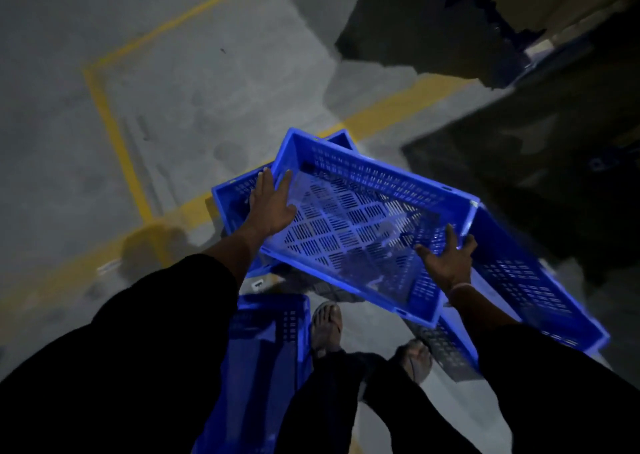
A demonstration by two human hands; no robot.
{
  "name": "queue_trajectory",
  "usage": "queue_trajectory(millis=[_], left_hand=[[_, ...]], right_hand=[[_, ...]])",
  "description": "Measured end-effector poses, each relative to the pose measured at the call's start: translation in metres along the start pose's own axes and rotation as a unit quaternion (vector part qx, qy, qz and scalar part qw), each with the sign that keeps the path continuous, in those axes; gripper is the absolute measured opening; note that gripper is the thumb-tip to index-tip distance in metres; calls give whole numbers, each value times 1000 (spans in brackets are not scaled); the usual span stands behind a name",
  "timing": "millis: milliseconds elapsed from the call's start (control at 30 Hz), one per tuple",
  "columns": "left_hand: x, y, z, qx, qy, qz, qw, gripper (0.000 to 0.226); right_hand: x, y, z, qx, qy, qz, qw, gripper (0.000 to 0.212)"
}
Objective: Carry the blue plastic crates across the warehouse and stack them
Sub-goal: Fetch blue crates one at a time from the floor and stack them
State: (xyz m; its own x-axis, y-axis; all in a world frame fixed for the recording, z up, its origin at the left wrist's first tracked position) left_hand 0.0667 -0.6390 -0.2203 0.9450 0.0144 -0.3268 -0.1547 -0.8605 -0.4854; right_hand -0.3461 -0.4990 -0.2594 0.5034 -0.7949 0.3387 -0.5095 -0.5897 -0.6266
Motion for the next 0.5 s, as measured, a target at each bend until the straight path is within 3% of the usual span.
queue_trajectory(millis=[200,333,500], left_hand=[[45,55,29,-21,-55,-92,994,82],[47,57,35,-39,-79,-144,986,69],[28,38,15,-37,-65,-144,987,68]], right_hand=[[-15,29,20,-55,-2,20,998,96],[-12,27,13,-70,-15,15,997,95],[-6,8,-20,-65,-19,9,998,96]])
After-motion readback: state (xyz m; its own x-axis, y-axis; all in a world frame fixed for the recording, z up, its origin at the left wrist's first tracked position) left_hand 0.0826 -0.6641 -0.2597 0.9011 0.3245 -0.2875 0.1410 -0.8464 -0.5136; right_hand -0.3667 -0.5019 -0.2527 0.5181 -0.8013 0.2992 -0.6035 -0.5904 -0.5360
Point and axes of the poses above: each hand's wrist, its own y-axis towards the middle knuckle, its own z-axis out of the palm, x = y × z, the point moved 10 cm from there along y, towards the middle knuckle, and after that the axes turned 7 degrees about z, right-handed, at the moved point
